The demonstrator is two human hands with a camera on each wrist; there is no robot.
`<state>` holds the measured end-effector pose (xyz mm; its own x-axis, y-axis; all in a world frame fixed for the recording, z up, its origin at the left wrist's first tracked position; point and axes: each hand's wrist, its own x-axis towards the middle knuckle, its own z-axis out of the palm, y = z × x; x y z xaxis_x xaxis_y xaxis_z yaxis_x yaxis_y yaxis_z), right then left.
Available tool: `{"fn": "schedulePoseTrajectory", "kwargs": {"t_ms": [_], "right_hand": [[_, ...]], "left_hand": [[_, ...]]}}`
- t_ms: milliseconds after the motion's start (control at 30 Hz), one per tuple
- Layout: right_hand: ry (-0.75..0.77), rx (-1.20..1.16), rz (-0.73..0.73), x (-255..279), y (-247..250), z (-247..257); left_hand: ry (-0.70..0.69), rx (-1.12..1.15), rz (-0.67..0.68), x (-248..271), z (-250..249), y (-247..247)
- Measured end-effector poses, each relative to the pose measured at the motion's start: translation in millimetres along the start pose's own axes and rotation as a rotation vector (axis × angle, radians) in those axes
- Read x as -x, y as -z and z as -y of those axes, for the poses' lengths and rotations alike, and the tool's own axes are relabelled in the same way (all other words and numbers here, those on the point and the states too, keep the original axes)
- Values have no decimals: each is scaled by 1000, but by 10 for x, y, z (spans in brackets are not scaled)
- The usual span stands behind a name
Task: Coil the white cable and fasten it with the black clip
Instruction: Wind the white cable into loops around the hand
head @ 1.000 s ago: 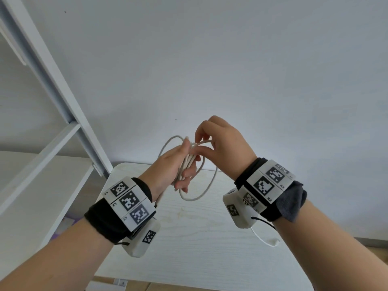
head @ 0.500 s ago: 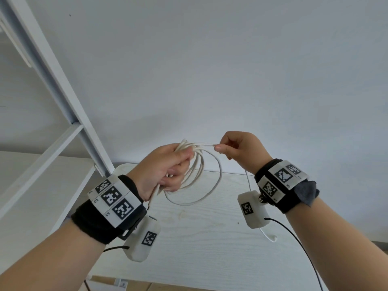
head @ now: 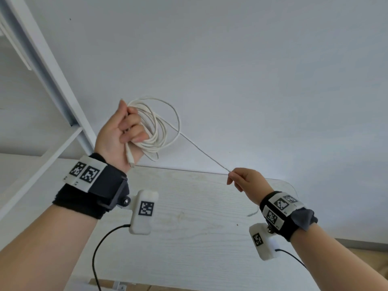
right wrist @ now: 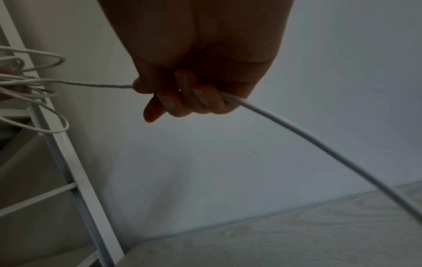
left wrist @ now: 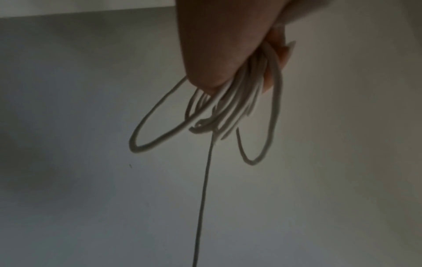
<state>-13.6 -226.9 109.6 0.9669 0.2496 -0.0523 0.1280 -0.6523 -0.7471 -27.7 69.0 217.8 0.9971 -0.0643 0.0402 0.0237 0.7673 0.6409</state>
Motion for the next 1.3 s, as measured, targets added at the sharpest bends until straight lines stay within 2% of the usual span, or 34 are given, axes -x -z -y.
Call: {"fn": "schedulePoseTrajectory", "kwargs": {"t_ms": [133, 267, 367, 467, 633, 800, 967, 1133, 1300], "right_hand": [[-7, 146, 68, 154, 0, -2], [33, 431, 202, 327, 4, 209], [140, 561, 180, 460, -26, 398], [247, 531, 120, 591, -20, 630], [337, 518, 143, 752, 77, 1057], [454, 439, 134, 761, 115, 1342], [560, 342, 2, 606, 132, 1465], [542, 306, -55, 434, 190, 1473], [506, 336, -116, 270, 241, 1423]], "left_hand": [[-88, -56, -89, -80, -85, 75], [-114, -145, -140, -124, -23, 96], [-144, -244, -150, -125, 49, 124], [-162, -345, -182, -114, 98, 116], [-135, -463, -218, -59, 194, 88], [-10, -687, -153, 76, 374, -60], [126, -833, -55, 246, 515, -204], [192, -833, -46, 351, 594, -233], [230, -842, 52, 401, 609, -212]]}}
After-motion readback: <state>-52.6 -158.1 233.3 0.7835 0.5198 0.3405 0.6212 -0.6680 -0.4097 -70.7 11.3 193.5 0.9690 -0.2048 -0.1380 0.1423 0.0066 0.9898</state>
